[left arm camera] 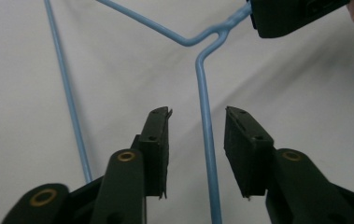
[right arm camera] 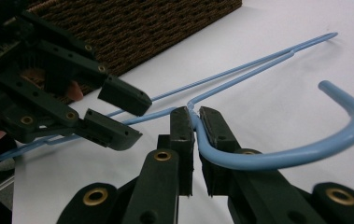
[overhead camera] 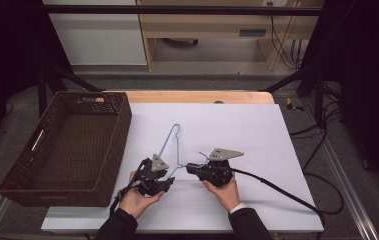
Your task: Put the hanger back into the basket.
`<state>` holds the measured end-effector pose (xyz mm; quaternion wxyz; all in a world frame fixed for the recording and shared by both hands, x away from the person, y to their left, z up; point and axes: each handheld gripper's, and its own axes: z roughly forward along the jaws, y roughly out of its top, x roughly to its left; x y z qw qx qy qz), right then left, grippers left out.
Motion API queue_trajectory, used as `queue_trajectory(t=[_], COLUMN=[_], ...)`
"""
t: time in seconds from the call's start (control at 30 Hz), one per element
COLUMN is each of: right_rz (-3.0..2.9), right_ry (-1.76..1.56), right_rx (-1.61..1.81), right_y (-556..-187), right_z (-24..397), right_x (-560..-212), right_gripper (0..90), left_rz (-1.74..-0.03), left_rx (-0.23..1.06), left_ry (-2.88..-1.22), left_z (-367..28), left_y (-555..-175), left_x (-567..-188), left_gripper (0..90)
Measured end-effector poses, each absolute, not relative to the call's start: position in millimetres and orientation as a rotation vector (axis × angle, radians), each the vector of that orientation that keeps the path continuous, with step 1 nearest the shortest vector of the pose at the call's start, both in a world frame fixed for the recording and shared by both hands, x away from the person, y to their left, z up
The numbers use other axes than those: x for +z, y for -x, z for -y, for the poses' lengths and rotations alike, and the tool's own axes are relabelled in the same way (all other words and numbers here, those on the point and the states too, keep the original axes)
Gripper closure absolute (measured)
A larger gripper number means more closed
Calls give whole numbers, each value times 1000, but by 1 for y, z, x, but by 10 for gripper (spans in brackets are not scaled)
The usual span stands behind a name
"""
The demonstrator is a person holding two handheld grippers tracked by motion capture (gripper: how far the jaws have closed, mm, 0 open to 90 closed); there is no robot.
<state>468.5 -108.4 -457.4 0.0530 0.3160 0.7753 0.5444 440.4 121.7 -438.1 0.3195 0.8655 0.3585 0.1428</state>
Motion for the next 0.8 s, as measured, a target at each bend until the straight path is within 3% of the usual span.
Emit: queue_trajectory(t=[0.2,0.43,0.8], right_rz=[-2350,-2341,-2312], right_ry=[-955,-952,-912], right_rx=[1655,1660,1621], right_y=[-468,-467,-457], right_z=[109,109,118], right_x=[-456,-454,-441], right_gripper=[844,841,699], left_rz=[-933,-959,-947], left_rx=[408,468,521], left_ry=[-2286,-2265,-2188], left_z=[-116,-114,-125], left_y=[-438,-433,-428], left_x=[-440,-438,-419], left_gripper=[838,862,869])
